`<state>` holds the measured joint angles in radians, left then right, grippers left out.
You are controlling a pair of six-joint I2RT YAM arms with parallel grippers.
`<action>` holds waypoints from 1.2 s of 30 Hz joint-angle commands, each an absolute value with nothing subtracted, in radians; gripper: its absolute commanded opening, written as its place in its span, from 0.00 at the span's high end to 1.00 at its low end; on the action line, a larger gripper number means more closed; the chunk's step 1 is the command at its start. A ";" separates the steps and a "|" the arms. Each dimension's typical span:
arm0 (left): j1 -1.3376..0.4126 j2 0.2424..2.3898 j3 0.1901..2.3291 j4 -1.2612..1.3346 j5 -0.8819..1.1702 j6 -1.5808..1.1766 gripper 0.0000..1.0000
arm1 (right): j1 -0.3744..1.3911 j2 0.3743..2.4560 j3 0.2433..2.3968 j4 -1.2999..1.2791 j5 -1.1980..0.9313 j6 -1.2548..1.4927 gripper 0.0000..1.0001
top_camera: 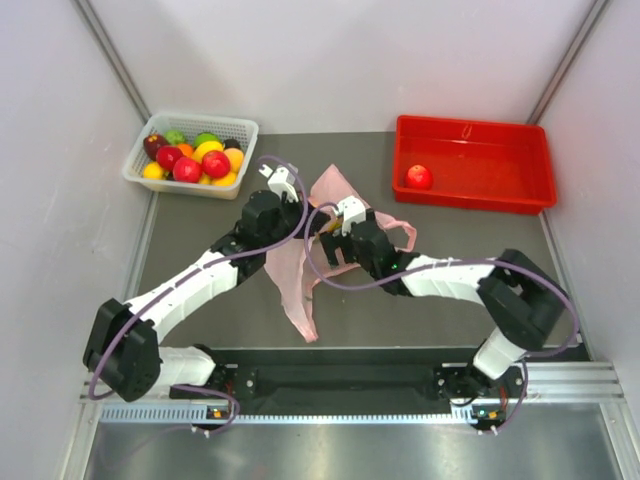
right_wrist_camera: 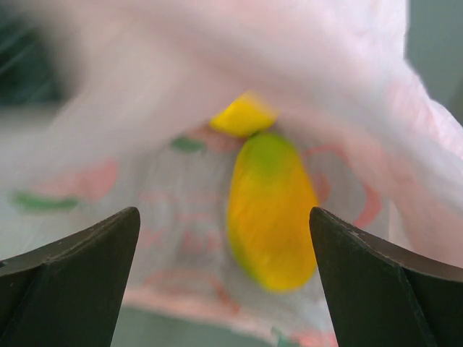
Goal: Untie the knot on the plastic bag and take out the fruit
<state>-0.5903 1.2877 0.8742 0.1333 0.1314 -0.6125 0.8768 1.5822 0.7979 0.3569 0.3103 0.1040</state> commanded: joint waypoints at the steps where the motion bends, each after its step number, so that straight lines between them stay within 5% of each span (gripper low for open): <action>1: -0.589 1.296 0.919 0.202 0.158 -0.624 1.00 | 0.807 1.686 0.896 0.445 0.342 0.109 0.00; 7: -0.589 1.285 0.917 0.198 0.158 -0.617 1.00 | 0.756 1.756 0.914 0.460 0.309 0.138 0.01; 12: -0.589 1.282 0.904 0.204 0.143 -0.620 1.00 | 0.749 1.734 0.873 0.460 0.212 0.155 0.10; 15: -0.589 1.282 0.894 0.213 0.144 -0.629 1.00 | 0.749 1.697 0.818 0.483 0.173 0.161 0.30; 16: -0.589 1.284 0.891 0.219 0.144 -0.632 1.00 | 0.749 1.689 0.810 0.476 0.172 0.160 0.50; 17: -0.589 1.284 0.888 0.222 0.146 -0.637 1.00 | 0.749 1.686 0.805 0.460 0.176 0.163 0.59; 20: -0.589 1.285 0.877 0.232 0.150 -0.646 1.00 | 0.747 1.634 0.776 0.430 0.198 0.164 0.54; 22: -0.589 1.279 0.865 0.239 0.144 -0.647 1.00 | 0.746 1.605 0.744 0.430 0.213 0.166 0.64; 24: -0.589 1.281 0.861 0.239 0.140 -0.646 1.00 | 0.746 1.543 0.729 0.407 0.218 0.172 0.83; 25: -0.589 1.278 0.859 0.236 0.135 -0.646 1.00 | 0.746 1.516 0.716 0.385 0.204 0.176 1.00; 30: -0.589 1.275 0.864 0.230 0.121 -0.638 1.00 | 0.738 1.218 0.637 0.298 -0.038 0.216 1.00; 36: -0.588 1.298 0.865 0.250 0.118 -0.646 1.00 | 0.715 1.010 0.707 0.006 -0.630 0.132 1.00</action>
